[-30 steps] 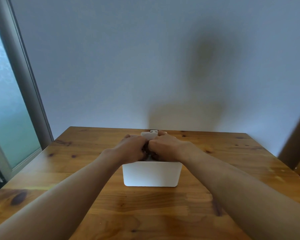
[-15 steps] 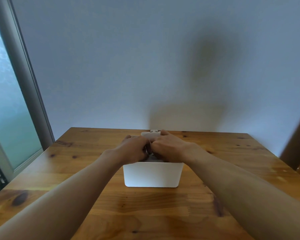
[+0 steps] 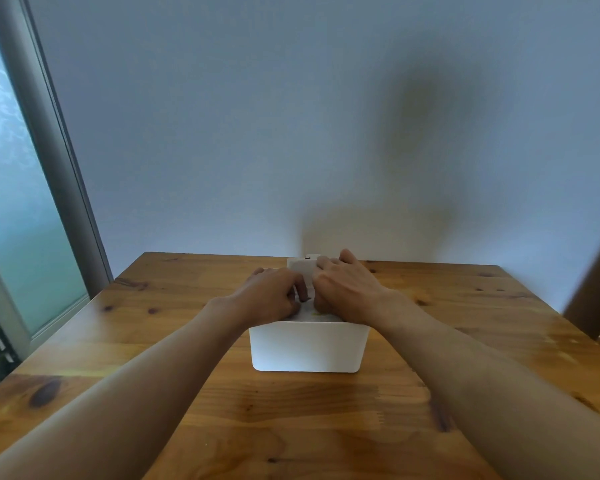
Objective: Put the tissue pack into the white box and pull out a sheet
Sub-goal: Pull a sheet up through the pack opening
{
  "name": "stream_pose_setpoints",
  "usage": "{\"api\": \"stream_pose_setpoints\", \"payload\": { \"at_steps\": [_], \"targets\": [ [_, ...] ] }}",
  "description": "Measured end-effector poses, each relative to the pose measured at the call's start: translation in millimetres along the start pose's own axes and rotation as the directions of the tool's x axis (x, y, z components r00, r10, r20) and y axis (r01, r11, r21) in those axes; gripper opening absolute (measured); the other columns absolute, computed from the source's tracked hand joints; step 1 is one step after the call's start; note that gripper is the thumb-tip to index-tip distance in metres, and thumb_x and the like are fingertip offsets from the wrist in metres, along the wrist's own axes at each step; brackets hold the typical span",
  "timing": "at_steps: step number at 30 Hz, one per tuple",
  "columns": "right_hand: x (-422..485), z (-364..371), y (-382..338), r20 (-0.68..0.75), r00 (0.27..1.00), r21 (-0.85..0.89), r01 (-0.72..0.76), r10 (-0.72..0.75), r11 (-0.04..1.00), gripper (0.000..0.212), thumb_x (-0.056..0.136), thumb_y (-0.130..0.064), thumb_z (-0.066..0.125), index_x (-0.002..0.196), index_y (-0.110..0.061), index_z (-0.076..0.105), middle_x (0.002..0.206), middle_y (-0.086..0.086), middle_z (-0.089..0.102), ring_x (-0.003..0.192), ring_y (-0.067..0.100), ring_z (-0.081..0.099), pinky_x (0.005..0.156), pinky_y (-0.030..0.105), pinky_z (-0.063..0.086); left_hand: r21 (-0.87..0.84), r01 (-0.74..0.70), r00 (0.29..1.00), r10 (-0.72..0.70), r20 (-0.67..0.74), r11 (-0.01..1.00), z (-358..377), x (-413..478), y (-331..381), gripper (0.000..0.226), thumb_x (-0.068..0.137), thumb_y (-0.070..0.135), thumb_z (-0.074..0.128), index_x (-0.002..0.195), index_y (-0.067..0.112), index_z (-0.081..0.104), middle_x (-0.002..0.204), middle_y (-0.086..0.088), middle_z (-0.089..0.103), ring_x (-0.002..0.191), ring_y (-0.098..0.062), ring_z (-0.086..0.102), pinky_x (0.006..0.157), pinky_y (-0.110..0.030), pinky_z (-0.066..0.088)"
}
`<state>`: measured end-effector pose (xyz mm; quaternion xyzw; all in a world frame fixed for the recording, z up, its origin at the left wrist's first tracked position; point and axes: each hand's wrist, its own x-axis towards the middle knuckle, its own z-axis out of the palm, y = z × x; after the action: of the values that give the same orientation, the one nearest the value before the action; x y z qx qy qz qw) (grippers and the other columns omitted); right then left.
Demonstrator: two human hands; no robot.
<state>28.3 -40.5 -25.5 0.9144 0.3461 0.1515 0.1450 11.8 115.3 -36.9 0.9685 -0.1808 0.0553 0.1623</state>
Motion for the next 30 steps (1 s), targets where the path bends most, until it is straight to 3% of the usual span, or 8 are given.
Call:
{"api": "stream_pose_setpoints", "payload": {
  "at_steps": [6, 10, 13, 17, 22, 25, 30],
  "targets": [
    [-1.9, 0.1, 0.8, 0.000, 0.994, 0.068, -0.111, 0.111, 0.992, 0.020, 0.089, -0.018, 0.047, 0.095, -0.005, 0.060, 0.100, 0.014, 0.054, 0.076, 0.024, 0.044, 0.085, 0.036, 0.027, 0.000, 0.004, 1.000, -0.004, 0.001, 1.000, 0.2, 0.0, 0.0, 0.020, 0.084, 0.021, 0.057, 0.102, 0.025, 0.065, 0.066, 0.017, 0.048, 0.077, -0.010, 0.051, 0.103, -0.034, 0.034],
    [-4.6, 2.1, 1.6, -0.010, 0.991, 0.148, -0.130, 0.133, 0.980, 0.014, 0.089, -0.017, 0.044, 0.089, -0.009, 0.056, 0.089, 0.008, 0.042, 0.075, 0.023, 0.041, 0.080, 0.034, 0.023, 0.014, -0.015, 1.000, 0.015, -0.023, 1.000, 1.5, -1.1, 0.0, 0.016, 0.086, 0.030, 0.057, 0.100, 0.024, 0.065, 0.070, 0.016, 0.050, 0.077, -0.009, 0.050, 0.099, -0.033, 0.034],
    [-6.0, 7.1, 8.2, 0.011, 0.989, 0.272, -0.147, 0.149, 0.951, 0.013, 0.090, -0.017, 0.045, 0.084, -0.013, 0.056, 0.091, 0.005, 0.047, 0.080, 0.021, 0.047, 0.081, 0.034, 0.023, 0.044, -0.050, 0.999, 0.050, -0.017, 0.998, 1.5, -1.5, 2.2, 0.020, 0.088, 0.039, 0.056, 0.100, 0.024, 0.063, 0.077, 0.013, 0.051, 0.078, -0.009, 0.048, 0.093, -0.032, 0.034],
    [-6.5, 8.5, 8.3, 0.026, 0.992, 0.383, -0.122, 0.121, 0.916, 0.022, 0.094, -0.031, 0.048, 0.101, -0.019, 0.065, 0.105, 0.003, 0.054, 0.098, 0.019, 0.052, 0.089, 0.037, 0.026, 0.053, -0.081, 0.997, 0.080, 0.005, 0.995, 0.7, 1.0, 1.0, 0.017, 0.089, 0.035, 0.057, 0.102, 0.026, 0.064, 0.076, 0.013, 0.051, 0.075, -0.008, 0.048, 0.090, -0.033, 0.037],
    [-4.8, 7.6, 5.2, -0.007, 0.990, 0.357, -0.128, 0.140, 0.925, 0.017, 0.095, -0.024, 0.051, 0.104, -0.020, 0.065, 0.115, 0.004, 0.058, 0.106, 0.021, 0.055, 0.097, 0.039, 0.027, 0.069, -0.085, 0.996, 0.086, -0.011, 0.994, 0.4, 1.1, 1.2, 0.016, 0.089, 0.028, 0.056, 0.102, 0.026, 0.065, 0.083, 0.009, 0.055, 0.078, -0.010, 0.049, 0.084, -0.029, 0.037],
    [-6.8, 10.5, 5.5, -0.055, 0.985, 0.373, -0.131, 0.163, 0.919, 0.017, 0.095, -0.020, 0.050, 0.099, -0.019, 0.066, 0.111, 0.003, 0.059, 0.102, 0.020, 0.055, 0.095, 0.037, 0.028, 0.072, -0.092, 0.995, 0.094, -0.019, 0.993, 0.7, 0.7, 0.5, 0.014, 0.089, 0.028, 0.055, 0.100, 0.025, 0.065, 0.082, 0.009, 0.054, 0.077, -0.010, 0.049, 0.081, -0.027, 0.036],
    [-6.8, 13.8, 5.2, -0.004, 0.985, 0.373, -0.159, 0.173, 0.914, 0.018, 0.096, -0.021, 0.046, 0.102, -0.014, 0.062, 0.110, 0.007, 0.055, 0.104, 0.023, 0.051, 0.092, 0.038, 0.027, 0.064, -0.088, 0.996, 0.089, -0.023, 0.994, 2.7, 2.5, -1.9, 0.011, 0.088, 0.029, 0.057, 0.096, 0.026, 0.064, 0.079, 0.009, 0.055, 0.076, -0.012, 0.051, 0.077, -0.027, 0.035]
  ]
}}
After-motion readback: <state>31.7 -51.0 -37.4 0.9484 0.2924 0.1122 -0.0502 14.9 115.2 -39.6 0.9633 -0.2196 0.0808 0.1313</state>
